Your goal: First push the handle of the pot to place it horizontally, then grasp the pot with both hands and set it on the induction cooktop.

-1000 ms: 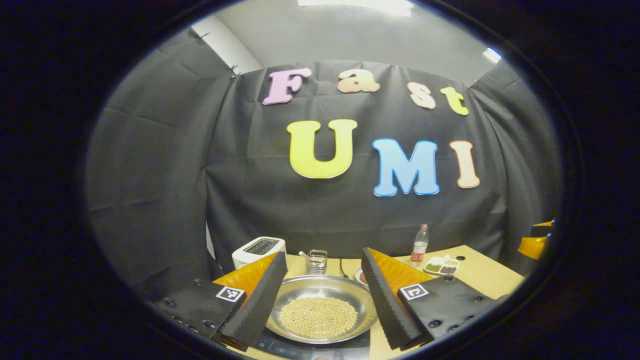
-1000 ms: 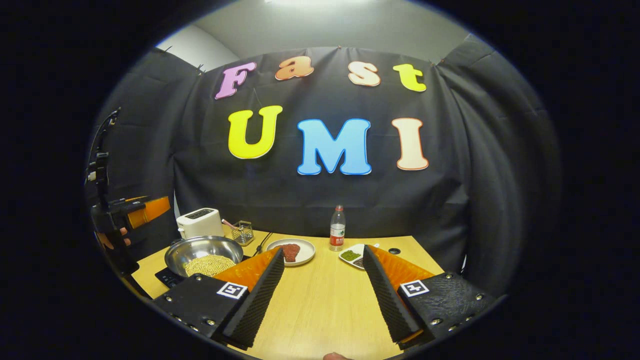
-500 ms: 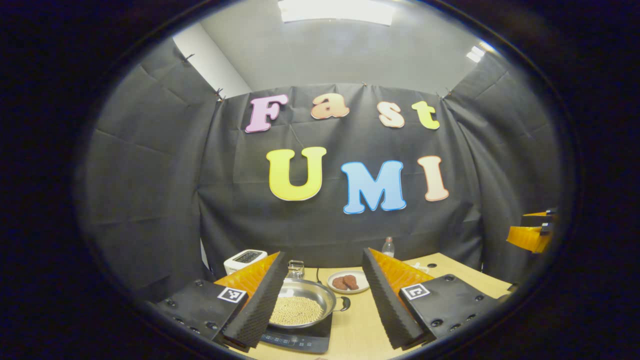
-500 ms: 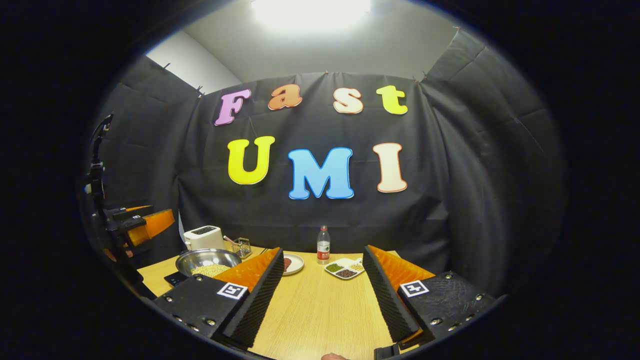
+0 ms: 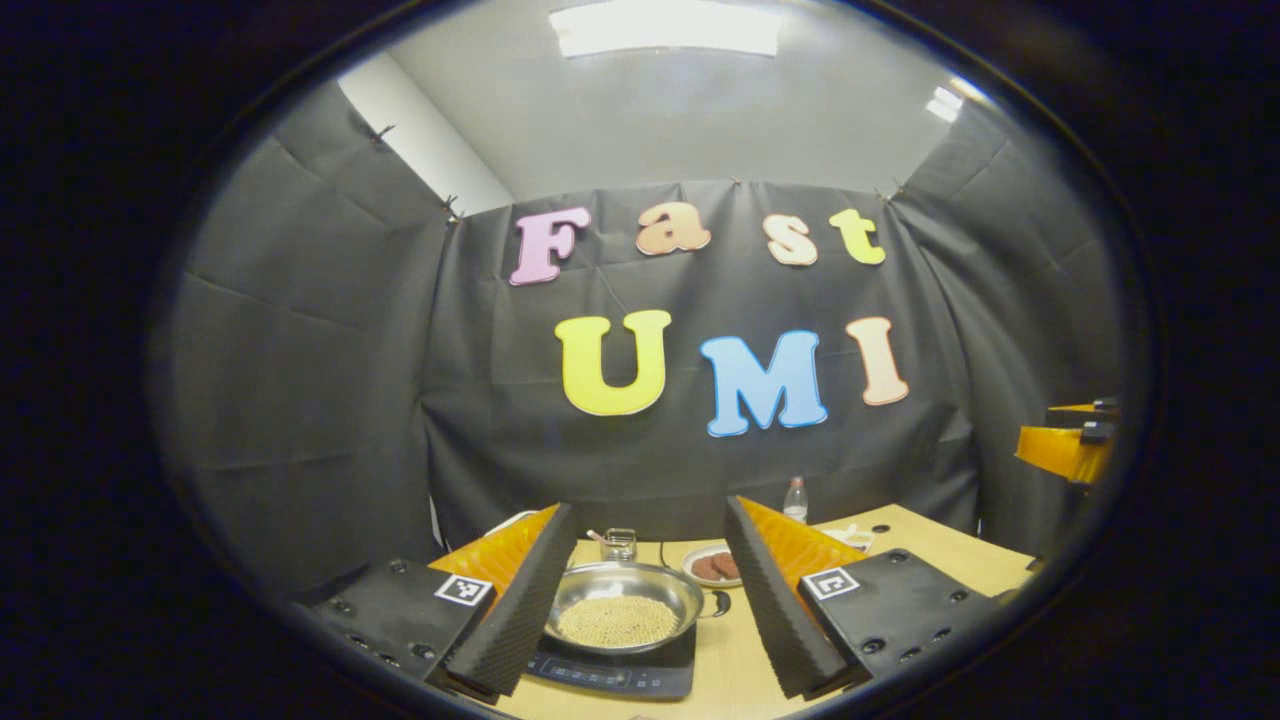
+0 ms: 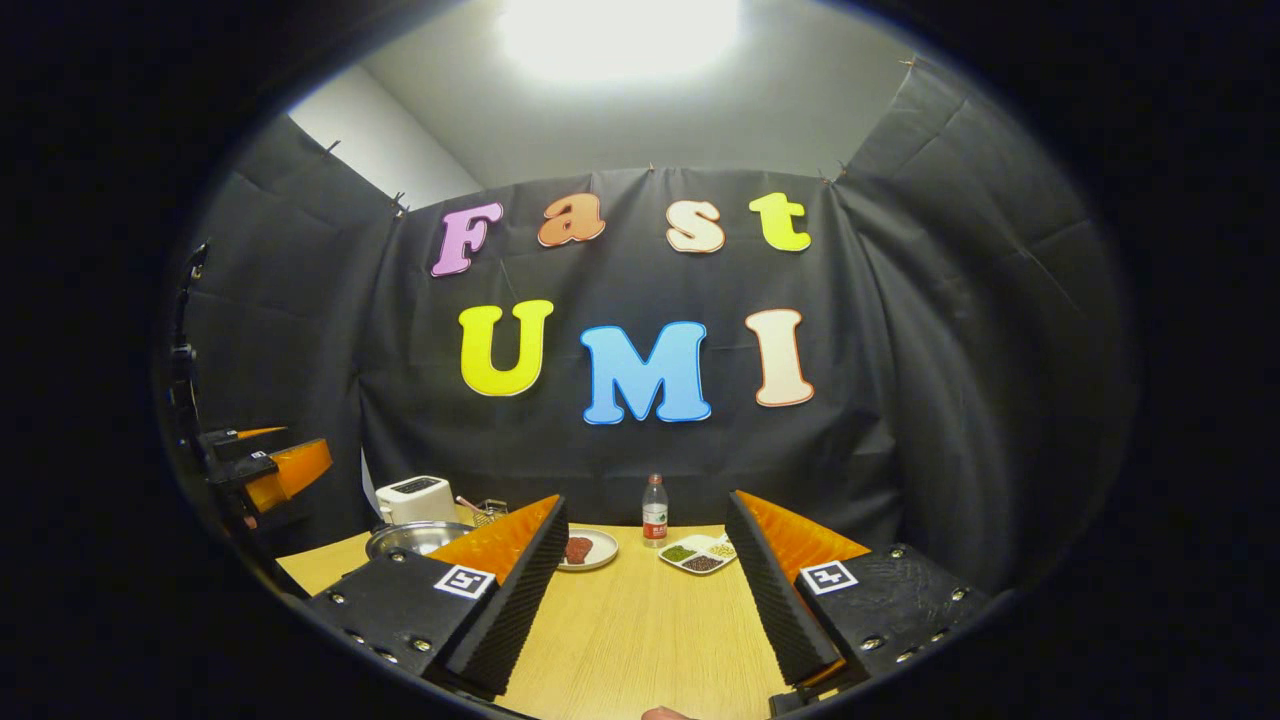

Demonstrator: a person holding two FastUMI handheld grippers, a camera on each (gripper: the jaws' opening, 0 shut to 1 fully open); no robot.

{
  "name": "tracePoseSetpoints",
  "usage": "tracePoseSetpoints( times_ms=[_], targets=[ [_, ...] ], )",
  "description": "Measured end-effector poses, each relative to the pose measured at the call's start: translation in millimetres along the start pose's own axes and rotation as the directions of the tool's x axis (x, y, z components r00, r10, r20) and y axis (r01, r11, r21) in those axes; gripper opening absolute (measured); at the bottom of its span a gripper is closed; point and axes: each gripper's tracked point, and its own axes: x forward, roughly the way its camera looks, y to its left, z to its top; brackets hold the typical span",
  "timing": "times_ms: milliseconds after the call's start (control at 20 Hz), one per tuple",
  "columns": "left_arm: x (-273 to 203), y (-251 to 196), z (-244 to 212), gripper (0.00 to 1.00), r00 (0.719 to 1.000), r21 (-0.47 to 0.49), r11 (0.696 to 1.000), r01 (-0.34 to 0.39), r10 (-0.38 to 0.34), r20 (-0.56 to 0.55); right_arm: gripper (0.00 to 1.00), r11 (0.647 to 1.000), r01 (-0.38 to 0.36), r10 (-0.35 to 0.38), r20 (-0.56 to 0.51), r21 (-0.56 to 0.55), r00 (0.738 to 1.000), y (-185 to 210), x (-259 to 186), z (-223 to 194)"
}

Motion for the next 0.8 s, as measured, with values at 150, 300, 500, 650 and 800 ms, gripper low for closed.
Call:
tracePoseSetpoints(
  times_ms=[150,300,500,650,800],
  targets=[
    [3,3,2,0.94,1.0,-0.011,1.0,0.003,-0.003,0.003,0.95,1.0,0.015,-0.015,0.012,0.004,1.0,1,4,4],
    [10,2,5,0.96,1.0,-0.011,1.0,0.012,-0.012,0.007,0.95,0.999,0.031,-0.031,0.038,0.007,0.999,0,6,12],
    [16,-2,11,0.94,0.999,0.001,1.0,0.03,-0.03,0.032,0.95,0.999,0.033,-0.033,0.042,0.002,0.999,3,11,14],
    [17,-2,10,0.92,0.999,-0.005,0.999,0.04,-0.039,0.032,0.95,1.0,0.026,-0.025,0.03,-0.015,0.999,8,13,10],
    [21,-2,8,0.92,0.999,0.001,0.999,0.043,-0.043,0.034,0.95,0.999,0.022,-0.022,0.031,-0.023,0.999,12,16,10]
  ],
)
